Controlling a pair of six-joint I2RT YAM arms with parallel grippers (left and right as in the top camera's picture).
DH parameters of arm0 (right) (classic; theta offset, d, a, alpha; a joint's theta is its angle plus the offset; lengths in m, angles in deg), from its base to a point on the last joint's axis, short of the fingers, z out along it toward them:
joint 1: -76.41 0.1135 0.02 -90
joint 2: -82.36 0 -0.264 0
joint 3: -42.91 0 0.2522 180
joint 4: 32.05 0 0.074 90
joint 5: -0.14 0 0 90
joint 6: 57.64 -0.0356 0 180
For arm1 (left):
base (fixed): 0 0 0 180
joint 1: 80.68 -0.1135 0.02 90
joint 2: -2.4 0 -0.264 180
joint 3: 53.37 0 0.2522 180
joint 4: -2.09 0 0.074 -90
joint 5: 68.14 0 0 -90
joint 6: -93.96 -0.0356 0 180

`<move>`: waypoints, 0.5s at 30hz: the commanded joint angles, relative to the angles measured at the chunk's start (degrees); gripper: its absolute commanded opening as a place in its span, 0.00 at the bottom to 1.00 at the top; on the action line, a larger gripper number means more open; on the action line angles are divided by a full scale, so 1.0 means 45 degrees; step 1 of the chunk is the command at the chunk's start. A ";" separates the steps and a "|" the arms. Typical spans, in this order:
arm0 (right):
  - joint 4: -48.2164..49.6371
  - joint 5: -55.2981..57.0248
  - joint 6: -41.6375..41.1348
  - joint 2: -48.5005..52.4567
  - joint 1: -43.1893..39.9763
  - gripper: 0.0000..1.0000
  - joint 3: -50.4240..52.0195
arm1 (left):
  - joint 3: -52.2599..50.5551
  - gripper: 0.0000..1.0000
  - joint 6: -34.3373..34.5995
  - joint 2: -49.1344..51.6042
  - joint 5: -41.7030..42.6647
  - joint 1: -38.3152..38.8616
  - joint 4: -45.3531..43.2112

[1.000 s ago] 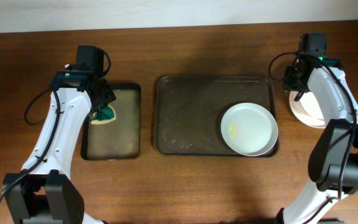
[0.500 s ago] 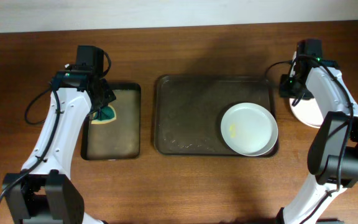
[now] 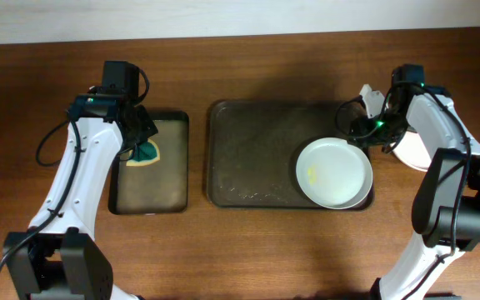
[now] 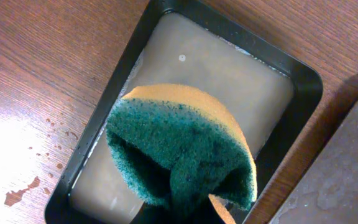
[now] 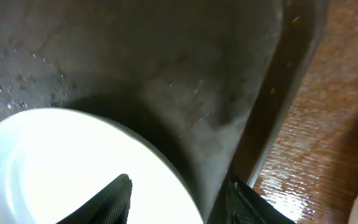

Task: Clean dirty plates on tray and stack at the side
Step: 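Move the right gripper to the rim of the last white plate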

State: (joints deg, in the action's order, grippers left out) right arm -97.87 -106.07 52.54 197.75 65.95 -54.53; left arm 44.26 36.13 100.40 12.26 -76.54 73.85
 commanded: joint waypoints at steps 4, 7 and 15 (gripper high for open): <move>0.0141 -0.0194 0.0466 -0.0107 0.0000 0.51 0.0738 | -0.0063 0.00 -0.0209 -0.0044 0.0102 -0.0039 -0.0121; 0.0083 -0.0199 0.0452 -0.0107 0.0000 0.47 0.0903 | -0.0063 0.00 -0.0209 -0.0044 0.0102 -0.0039 -0.0126; -0.0437 -0.0811 -0.0602 -0.0107 0.0661 0.41 0.0908 | -0.0063 0.00 -0.0214 -0.0044 0.0729 -0.0039 -0.0321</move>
State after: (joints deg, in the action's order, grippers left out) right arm -99.64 -106.39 52.41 197.75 66.23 -51.08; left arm 44.26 36.11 100.40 13.33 -76.54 73.02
